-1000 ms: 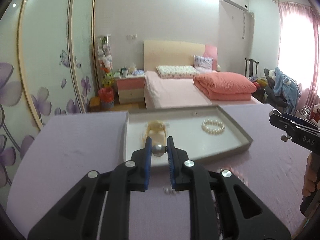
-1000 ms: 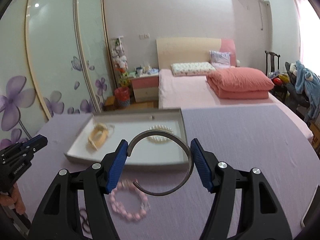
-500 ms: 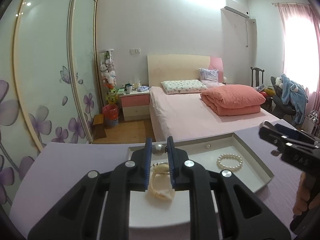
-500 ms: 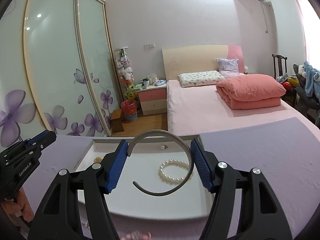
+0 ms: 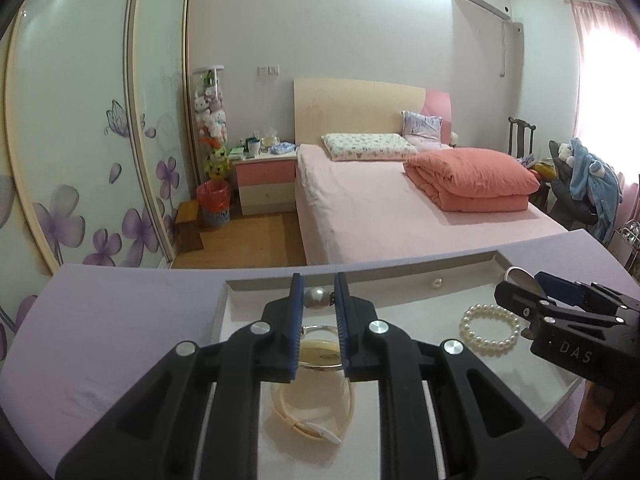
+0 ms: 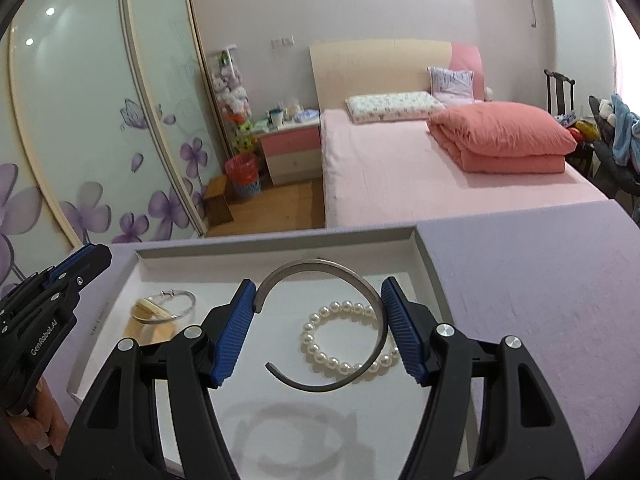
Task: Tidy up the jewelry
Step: 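Lower the pearl earring and silver cuff into the tray and open both tools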
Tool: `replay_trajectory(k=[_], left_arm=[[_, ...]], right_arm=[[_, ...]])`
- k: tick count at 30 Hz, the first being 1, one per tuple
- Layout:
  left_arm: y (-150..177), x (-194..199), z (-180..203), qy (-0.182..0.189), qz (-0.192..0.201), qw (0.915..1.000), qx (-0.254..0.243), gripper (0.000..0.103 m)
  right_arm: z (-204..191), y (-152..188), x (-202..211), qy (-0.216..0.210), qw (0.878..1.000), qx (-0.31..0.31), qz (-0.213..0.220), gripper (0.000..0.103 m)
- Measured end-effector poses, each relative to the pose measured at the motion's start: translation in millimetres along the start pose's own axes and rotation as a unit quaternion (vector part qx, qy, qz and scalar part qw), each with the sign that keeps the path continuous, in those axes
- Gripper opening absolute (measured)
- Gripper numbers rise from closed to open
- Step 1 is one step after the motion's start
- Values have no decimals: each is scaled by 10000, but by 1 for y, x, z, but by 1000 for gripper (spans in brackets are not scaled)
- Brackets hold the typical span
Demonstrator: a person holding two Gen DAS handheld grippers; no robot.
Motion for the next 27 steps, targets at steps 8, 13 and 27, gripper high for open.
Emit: replay_trajectory(k=[8,13,27], left_arm=[[13,-16,-4,76,-186,9998,54,16],[18,-20,-4,91,-241,9996,75,16],[15,-17,-10,-9,-161,9997,157,34]], right_arm=[[3,6,-9,156,9997,37,-169,65],[4,9,-12,233,9994,61,-234,65],[-3,-1,-1,98,9999,130,-18,71]])
Point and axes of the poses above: each gripper's, at about its wrist camera, not at the fingertips, and x roughly against the way its jaws point, z to its right, y to its underside, the point moved 4 cm from there along -x, roughly the way its jaws point, and after that the axes turned 8 degrees about -x, right-handed, at the moved point
